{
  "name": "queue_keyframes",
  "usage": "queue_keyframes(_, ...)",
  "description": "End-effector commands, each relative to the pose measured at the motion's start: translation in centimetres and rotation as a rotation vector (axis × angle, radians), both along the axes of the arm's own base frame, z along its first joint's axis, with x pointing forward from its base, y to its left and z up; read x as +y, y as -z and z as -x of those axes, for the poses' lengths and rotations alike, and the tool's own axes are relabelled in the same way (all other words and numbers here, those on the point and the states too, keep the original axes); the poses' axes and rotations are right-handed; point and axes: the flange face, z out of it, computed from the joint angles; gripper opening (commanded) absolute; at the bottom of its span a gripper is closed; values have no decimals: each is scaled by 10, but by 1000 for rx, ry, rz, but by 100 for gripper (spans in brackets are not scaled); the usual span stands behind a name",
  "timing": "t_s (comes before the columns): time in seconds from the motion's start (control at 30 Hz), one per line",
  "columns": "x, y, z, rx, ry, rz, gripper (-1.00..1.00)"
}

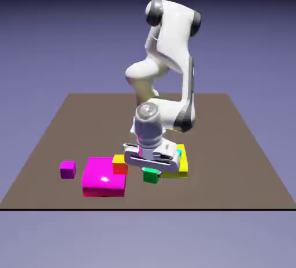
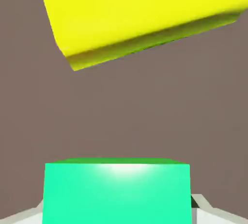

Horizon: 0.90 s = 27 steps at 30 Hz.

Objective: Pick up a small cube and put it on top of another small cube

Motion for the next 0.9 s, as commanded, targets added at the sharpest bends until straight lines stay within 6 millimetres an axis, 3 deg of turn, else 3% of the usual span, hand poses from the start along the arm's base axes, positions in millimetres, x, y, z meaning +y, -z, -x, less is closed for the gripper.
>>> queue_keyframes(0.0, -17, -2, -1, 2, 91, -6, -100)
queue_keyframes(0.17, -105, -12, 3, 20, 537, -28, -100)
queue_keyframes(0.33, -231, -17, 71, 36, 1006, -14, -100)
queue_keyframes(0.47, -308, -30, 141, 21, 1337, -2, -100)
queue_keyframes(0.5, -319, -33, 159, 13, 1381, 7, -100)
queue_keyframes(0.57, -321, -34, 165, 10, 1377, 16, -100)
queue_keyframes(0.77, -313, 35, 162, 11, 1377, 15, -100)
queue_keyframes(0.8, -313, 35, 162, 11, 1377, 15, 100)
queue_keyframes(0.83, -313, 35, 162, 11, 1377, 15, 100)
queue_keyframes(0.87, -314, 22, 161, 9, 1376, 16, 100)
